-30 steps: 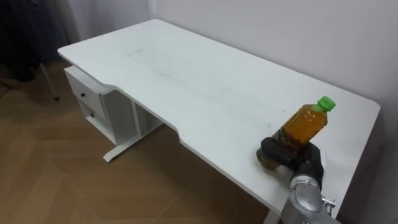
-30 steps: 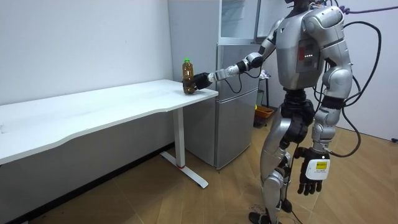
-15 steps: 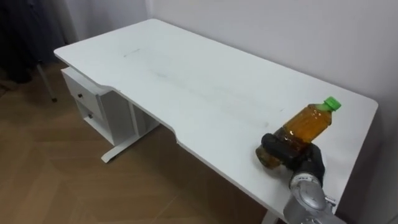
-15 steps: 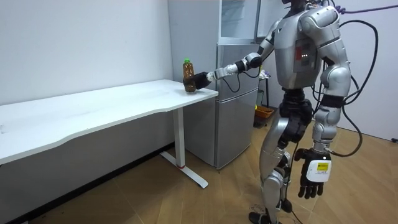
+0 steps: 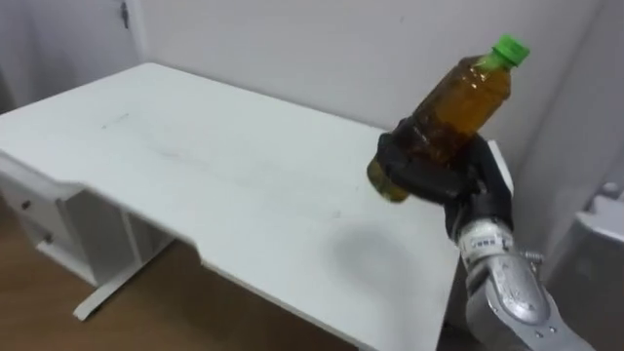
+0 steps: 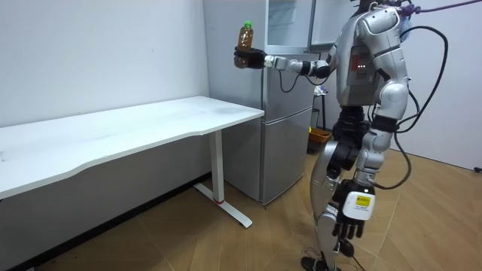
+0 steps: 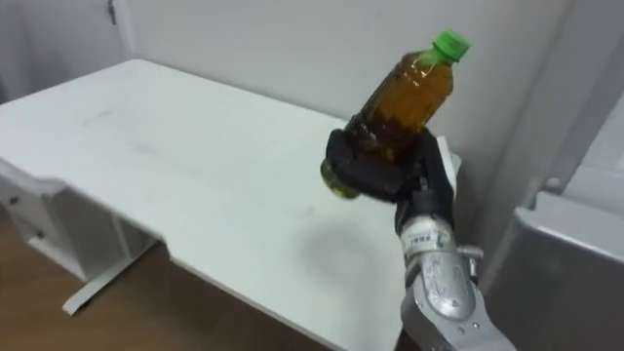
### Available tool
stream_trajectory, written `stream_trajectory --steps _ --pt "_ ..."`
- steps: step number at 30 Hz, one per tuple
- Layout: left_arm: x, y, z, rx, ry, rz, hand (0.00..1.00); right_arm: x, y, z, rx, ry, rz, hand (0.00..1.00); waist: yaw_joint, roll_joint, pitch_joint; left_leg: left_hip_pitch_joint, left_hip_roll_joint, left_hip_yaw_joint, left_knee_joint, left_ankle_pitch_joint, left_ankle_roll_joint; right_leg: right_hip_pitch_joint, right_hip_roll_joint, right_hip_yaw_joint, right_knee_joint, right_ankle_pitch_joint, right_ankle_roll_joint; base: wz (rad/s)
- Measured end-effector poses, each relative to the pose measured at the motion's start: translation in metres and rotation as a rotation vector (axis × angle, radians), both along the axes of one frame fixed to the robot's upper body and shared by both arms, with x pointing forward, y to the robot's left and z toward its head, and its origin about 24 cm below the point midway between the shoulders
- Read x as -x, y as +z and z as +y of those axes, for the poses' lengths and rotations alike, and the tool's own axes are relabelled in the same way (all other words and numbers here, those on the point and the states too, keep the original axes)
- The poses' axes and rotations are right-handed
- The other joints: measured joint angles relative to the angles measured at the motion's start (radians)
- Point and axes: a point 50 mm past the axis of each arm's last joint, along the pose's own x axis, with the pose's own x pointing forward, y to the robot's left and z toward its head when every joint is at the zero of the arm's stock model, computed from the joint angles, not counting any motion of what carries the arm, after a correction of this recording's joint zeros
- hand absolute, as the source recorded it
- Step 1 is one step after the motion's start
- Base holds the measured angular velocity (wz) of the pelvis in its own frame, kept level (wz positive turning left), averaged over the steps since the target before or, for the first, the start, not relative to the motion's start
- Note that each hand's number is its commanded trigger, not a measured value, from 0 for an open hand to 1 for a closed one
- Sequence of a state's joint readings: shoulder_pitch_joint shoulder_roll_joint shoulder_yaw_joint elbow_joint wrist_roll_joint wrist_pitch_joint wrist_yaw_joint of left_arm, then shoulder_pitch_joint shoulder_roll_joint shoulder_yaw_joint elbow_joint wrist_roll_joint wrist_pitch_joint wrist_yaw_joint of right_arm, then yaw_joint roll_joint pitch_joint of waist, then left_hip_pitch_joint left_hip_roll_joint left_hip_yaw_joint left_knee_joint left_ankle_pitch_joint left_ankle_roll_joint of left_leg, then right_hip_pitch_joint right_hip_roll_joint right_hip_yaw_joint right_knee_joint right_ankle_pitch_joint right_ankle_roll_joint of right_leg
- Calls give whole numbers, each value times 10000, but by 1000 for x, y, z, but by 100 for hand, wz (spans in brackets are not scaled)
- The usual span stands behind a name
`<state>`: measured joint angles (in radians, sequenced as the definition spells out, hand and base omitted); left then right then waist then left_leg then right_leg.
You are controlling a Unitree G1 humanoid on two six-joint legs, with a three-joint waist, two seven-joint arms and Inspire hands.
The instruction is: Put the bottle in the upper fridge
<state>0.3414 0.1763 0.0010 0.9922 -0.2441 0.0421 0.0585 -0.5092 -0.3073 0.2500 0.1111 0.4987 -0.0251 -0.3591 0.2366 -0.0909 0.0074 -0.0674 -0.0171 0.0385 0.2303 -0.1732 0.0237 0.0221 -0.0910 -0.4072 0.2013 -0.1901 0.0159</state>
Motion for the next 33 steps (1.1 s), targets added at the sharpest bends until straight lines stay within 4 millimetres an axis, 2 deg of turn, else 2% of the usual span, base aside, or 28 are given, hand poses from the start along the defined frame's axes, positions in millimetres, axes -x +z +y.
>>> stream_trajectory --steps 4,11,14,17,19,24,28,33 --pt "3 0 3 -102 276 67 0 11 14 -1 385 440 -692 100 -601 4 -3 217 85 59 -130 0 0 89 47 79 8 25 -41 -11" --pt "8 0 3 -95 398 183 0 16 32 -11 889 269 -1407 100 -769 -25 -60 642 124 115 -273 -9 2 457 67 210 34 64 -97 -6" --pt "11 0 4 -88 438 256 0 21 43 -12 1052 415 -1812 100 -1033 -100 -119 662 127 154 -252 -7 4 467 130 239 38 77 -107 0" --pt "14 1 5 79 560 272 0 26 57 -19 1079 445 -2373 100 -1224 -114 -123 800 122 206 -275 -6 8 558 144 333 37 93 -92 -5" --pt "17 0 5 168 552 365 0 29 65 -27 1335 306 -2651 100 -1254 -113 -117 979 149 411 -385 -8 9 628 164 499 28 94 -91 -23" --pt "22 1 8 305 676 432 0 30 71 -38 1547 55 -2847 100 -1590 -172 -116 1129 216 642 -490 -22 -14 622 229 754 23 94 -91 -14" --pt "21 2 11 269 90 536 0 33 77 -48 1593 -228 -3022 100 -1950 -197 -109 1214 225 673 -487 -27 -20 632 235 782 19 95 -93 -3" --pt "22 2 12 64 57 634 0 35 81 -58 1479 -594 -3186 100 -2130 -216 -98 1359 250 743 -505 -78 -25 707 254 864 16 95 -93 -8"
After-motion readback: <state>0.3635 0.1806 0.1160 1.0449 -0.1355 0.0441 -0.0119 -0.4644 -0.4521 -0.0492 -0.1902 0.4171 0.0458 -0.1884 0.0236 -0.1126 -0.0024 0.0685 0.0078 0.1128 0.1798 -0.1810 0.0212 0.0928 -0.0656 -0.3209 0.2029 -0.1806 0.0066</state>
